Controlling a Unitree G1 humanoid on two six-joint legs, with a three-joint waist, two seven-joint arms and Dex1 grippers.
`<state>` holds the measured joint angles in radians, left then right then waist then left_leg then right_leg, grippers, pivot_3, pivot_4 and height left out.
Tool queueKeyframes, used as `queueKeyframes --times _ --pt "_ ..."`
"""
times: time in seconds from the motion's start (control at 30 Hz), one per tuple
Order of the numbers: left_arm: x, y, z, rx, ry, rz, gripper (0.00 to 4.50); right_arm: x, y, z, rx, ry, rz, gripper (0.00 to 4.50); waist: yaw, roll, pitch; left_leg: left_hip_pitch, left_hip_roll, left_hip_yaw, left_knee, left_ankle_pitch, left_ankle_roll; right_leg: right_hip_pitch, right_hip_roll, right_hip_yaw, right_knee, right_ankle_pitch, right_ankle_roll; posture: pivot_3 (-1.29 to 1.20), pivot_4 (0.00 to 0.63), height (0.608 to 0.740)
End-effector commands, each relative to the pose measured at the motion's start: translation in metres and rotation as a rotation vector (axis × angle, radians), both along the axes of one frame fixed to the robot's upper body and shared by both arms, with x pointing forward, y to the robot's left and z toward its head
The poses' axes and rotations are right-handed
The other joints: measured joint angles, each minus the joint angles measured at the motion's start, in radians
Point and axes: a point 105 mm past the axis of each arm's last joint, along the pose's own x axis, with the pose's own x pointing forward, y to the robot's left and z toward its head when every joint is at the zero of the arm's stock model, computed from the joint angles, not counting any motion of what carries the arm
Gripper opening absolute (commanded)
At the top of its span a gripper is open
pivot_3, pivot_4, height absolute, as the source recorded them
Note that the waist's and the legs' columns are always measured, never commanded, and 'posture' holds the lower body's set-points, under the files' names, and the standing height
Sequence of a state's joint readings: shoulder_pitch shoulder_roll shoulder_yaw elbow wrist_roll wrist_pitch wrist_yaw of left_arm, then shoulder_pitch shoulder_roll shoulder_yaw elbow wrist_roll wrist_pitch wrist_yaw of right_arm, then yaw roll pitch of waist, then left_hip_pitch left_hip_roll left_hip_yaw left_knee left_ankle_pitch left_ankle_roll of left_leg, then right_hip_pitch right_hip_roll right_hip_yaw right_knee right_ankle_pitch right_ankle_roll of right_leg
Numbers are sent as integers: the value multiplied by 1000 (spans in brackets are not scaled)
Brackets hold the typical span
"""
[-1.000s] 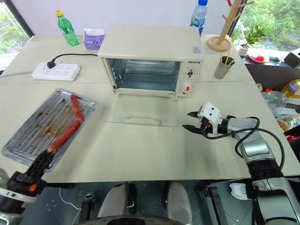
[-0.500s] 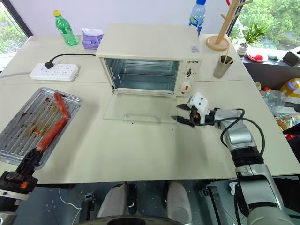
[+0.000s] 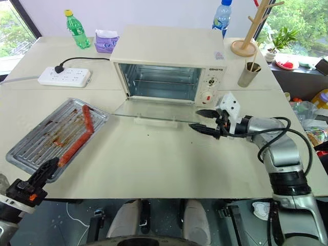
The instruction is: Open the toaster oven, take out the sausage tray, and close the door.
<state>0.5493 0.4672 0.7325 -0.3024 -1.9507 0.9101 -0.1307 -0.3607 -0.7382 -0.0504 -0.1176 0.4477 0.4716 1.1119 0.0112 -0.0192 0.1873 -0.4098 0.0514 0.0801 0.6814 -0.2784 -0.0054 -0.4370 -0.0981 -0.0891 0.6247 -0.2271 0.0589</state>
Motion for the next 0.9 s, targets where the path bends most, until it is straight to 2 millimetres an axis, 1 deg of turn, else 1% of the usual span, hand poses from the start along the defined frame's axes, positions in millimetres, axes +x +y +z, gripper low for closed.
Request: queueKeyframes --times 0.03,0.17,0.27,0.37,0.5,0.6,0.67,0.73,0.83,0.9 --pt "6 -2 12 -2 -54 -50 0 -1 1 18 28 -53 -5 2909 -4 0 0 0 0 0 0 0 0 0 0 0 0 0 0 0 150 722" --pt "10 1 15 0 -68 -55 0 4 0 17 27 -55 -51 2909 -5 0 0 0 0 0 0 0 0 -1 0 0 0 0 0 0 150 722" --pt "10 3 13 -6 -60 -55 0 4 -9 6 -3 -34 -87 2909 -1 0 0 -1 0 1 -1 0 0 -1 0 0 0 0 -1 0 150 722" --pt "9 5 13 -10 -60 -55 0 5 -17 -9 -34 -3 -120 2909 2 0 0 -1 0 1 -1 0 0 -1 0 0 -1 0 -1 0 150 722" --pt "8 8 14 -12 -66 -48 0 8 -23 -23 -54 31 -167 2909 0 0 0 -1 0 1 -1 0 0 -1 -1 0 -1 0 -1 0 150 722" --pt "7 10 13 -14 -66 -37 0 9 -23 -30 -62 52 -175 2909 0 0 0 -1 0 1 -1 0 0 -1 -1 0 -1 0 -1 0 150 722" --pt "5 10 13 -14 -64 -32 0 8 -19 -35 -57 80 -159 2909 -1 0 0 -1 0 1 -1 0 0 -1 -1 0 -1 0 -1 0 150 722" --pt "4 9 14 -12 -70 -28 0 7 -8 -35 -32 90 -125 2909 -2 0 0 -1 0 1 -1 0 0 -1 0 0 -1 0 -1 0 150 722" --pt "3 9 15 -5 -76 -23 0 11 10 -29 2 78 -78 2909 -4 0 0 -1 0 1 -1 0 0 -2 0 0 -1 0 -1 0 150 722" --pt "3 10 16 1 -77 -14 0 15 21 -21 28 61 -57 2909 -3 0 0 -1 0 1 -1 0 0 -2 0 0 -1 0 -1 0 150 722"
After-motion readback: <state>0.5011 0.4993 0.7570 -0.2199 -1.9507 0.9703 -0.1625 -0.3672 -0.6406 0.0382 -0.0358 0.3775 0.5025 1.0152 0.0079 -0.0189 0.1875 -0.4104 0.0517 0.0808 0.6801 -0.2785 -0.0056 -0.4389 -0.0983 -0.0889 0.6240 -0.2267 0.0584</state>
